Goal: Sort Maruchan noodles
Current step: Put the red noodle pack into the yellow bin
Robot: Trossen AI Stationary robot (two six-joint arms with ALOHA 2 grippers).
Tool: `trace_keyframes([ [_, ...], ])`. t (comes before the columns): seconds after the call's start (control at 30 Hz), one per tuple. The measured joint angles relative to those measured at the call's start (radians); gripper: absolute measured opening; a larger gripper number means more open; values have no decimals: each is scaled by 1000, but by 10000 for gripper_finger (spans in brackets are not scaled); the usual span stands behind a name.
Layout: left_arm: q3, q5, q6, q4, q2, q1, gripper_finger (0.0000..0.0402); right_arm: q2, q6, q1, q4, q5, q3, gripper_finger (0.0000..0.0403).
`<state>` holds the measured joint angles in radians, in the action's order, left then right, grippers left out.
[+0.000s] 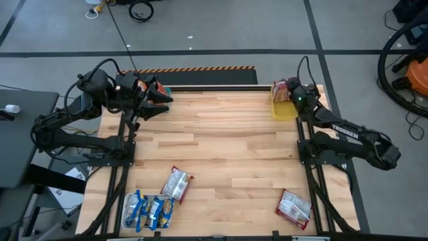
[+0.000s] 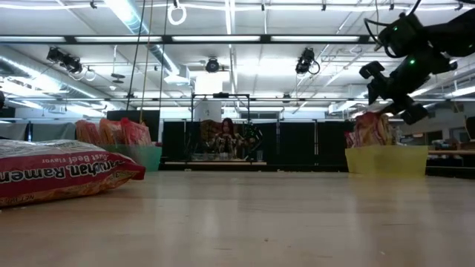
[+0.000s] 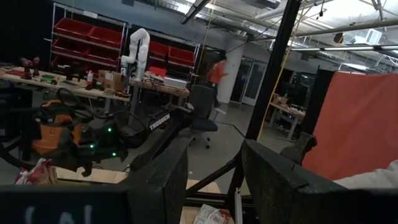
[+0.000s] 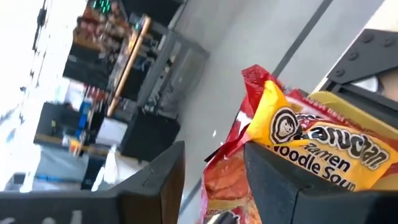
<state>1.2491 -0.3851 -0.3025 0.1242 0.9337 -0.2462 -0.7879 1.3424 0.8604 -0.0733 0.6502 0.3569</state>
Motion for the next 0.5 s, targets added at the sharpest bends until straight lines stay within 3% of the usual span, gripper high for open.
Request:
trace_keyframes([
  [0.2,0,-29,-1,2,0,0,156,4,-85,-1,49,-75,0,169],
  [0.4,0,-38,-6,7,0,41,156,-14,37,13,185,-132,0,169],
  [0.5,0,-38,-7,7,0,74,156,9,-43,13,144,-155,0,169],
])
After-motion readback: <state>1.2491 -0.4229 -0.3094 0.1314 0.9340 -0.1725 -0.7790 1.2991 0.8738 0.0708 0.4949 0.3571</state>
